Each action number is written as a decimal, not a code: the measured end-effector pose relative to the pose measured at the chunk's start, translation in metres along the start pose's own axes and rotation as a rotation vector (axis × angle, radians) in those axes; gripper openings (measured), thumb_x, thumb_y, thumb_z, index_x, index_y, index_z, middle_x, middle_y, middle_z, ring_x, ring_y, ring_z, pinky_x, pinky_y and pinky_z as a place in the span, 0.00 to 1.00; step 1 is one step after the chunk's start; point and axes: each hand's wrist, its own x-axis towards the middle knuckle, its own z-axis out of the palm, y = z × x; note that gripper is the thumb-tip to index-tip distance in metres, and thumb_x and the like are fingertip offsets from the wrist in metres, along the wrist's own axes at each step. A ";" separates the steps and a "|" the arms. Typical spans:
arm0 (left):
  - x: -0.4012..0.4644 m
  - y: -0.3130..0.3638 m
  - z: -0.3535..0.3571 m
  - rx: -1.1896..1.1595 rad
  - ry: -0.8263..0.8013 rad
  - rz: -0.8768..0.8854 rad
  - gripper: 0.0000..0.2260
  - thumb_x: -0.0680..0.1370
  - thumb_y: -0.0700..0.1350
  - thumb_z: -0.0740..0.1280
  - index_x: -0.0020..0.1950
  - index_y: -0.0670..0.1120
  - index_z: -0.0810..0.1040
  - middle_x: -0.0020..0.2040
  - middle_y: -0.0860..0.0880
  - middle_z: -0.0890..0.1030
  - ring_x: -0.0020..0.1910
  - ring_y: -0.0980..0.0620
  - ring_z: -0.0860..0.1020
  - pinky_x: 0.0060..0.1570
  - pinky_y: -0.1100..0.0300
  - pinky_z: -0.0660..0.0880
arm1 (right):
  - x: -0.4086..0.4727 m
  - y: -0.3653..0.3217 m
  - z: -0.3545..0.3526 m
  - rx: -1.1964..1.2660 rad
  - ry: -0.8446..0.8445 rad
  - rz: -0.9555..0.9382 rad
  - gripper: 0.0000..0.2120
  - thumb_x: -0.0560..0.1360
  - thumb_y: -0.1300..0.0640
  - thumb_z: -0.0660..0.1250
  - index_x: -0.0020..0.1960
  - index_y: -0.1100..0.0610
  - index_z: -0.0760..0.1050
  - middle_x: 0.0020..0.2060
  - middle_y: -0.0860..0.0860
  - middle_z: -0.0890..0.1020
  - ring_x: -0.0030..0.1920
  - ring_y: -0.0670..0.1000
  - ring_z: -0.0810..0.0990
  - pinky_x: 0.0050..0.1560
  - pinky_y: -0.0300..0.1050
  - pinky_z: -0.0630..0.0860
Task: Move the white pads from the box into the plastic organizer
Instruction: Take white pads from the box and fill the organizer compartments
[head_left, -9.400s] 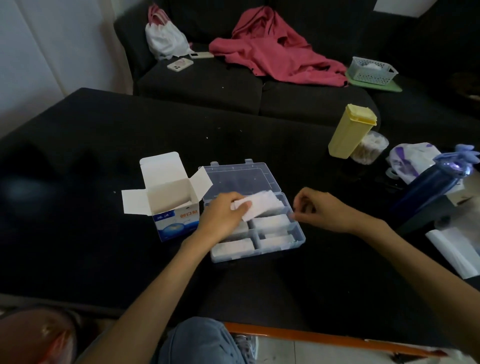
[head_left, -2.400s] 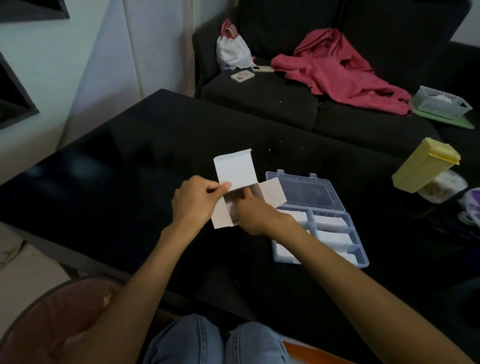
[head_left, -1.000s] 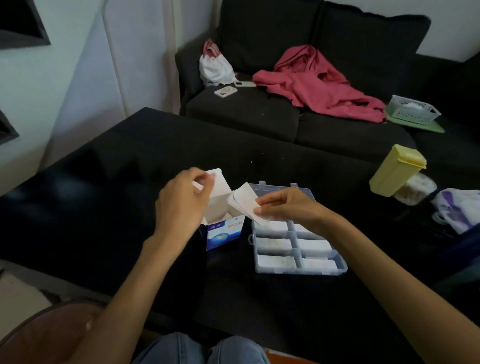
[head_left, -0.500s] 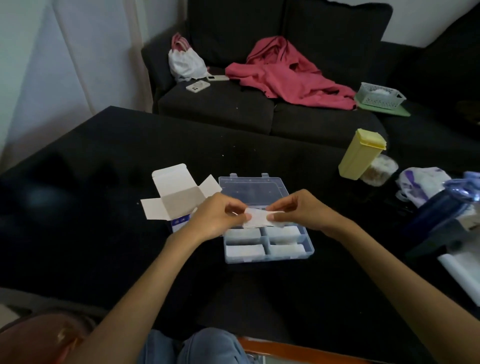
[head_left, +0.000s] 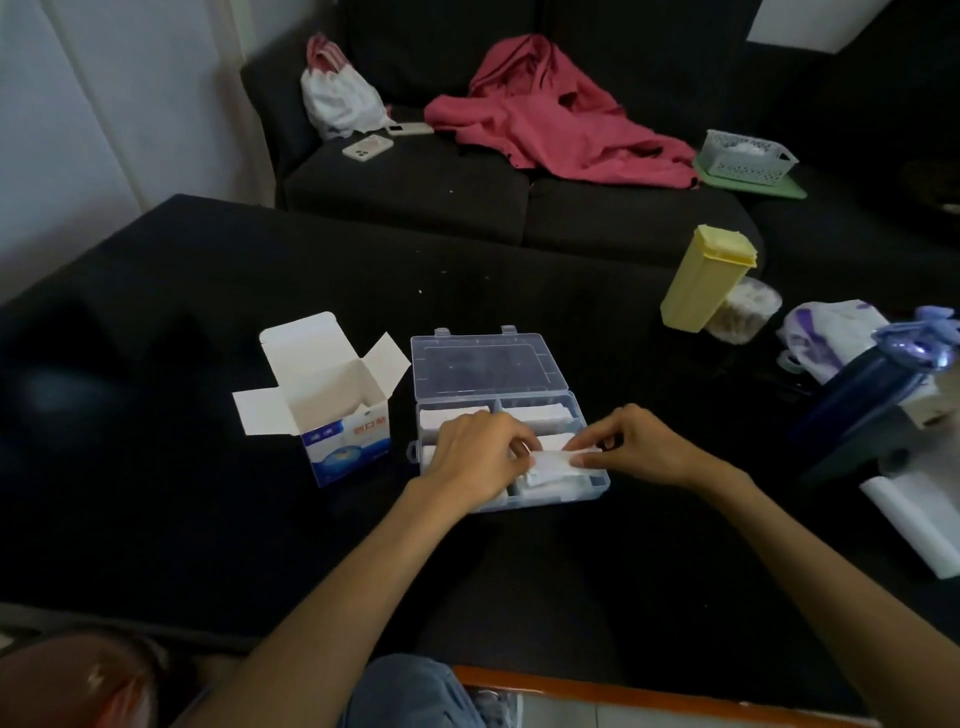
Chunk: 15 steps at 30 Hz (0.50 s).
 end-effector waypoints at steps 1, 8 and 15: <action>0.002 0.000 0.001 0.017 -0.010 0.009 0.10 0.77 0.50 0.67 0.57 0.55 0.80 0.49 0.55 0.83 0.51 0.54 0.79 0.51 0.57 0.74 | 0.001 0.002 0.002 -0.012 -0.013 0.009 0.10 0.73 0.57 0.69 0.54 0.54 0.81 0.44 0.40 0.79 0.44 0.43 0.77 0.41 0.31 0.72; 0.003 -0.001 0.008 0.143 -0.113 0.077 0.13 0.78 0.47 0.65 0.62 0.55 0.78 0.53 0.49 0.82 0.52 0.47 0.78 0.52 0.52 0.75 | 0.005 0.004 0.012 -0.136 -0.063 0.043 0.12 0.76 0.59 0.65 0.58 0.55 0.79 0.56 0.50 0.80 0.41 0.40 0.72 0.55 0.39 0.71; -0.001 0.001 0.014 0.204 -0.097 0.139 0.13 0.79 0.46 0.62 0.62 0.52 0.78 0.53 0.45 0.81 0.51 0.46 0.78 0.53 0.50 0.75 | 0.007 0.003 0.023 -0.245 0.019 0.027 0.14 0.75 0.54 0.67 0.60 0.53 0.78 0.56 0.49 0.80 0.38 0.39 0.69 0.43 0.29 0.66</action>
